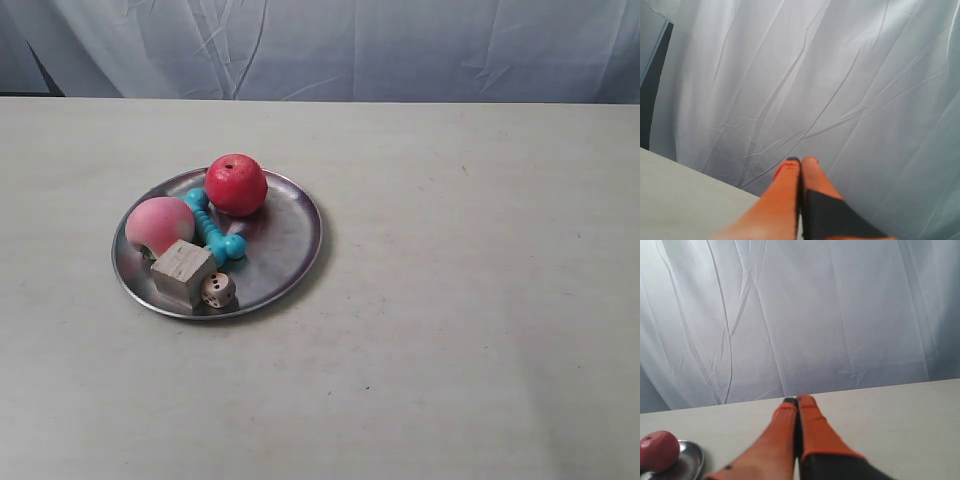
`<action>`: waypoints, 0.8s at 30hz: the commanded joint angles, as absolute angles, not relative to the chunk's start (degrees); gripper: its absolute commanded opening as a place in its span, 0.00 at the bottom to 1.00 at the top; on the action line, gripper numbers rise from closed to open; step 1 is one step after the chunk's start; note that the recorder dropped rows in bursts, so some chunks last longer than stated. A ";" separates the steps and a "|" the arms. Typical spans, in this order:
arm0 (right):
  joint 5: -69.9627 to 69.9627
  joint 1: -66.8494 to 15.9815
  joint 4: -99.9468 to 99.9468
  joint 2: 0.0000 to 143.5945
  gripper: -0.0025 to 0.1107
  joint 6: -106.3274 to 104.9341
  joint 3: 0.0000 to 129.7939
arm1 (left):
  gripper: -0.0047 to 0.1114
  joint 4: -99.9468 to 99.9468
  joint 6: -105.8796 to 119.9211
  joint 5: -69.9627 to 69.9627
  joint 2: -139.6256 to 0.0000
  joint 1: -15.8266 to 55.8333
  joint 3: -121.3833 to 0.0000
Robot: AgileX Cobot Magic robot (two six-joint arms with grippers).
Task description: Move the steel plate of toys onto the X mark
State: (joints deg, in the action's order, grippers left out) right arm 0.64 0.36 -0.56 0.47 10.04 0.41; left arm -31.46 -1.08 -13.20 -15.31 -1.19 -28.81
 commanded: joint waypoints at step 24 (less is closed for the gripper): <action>1.23 0.57 -0.72 0.00 0.02 10.10 0.00 | 0.04 -3.97 3.48 -18.00 0.00 -1.01 -1.10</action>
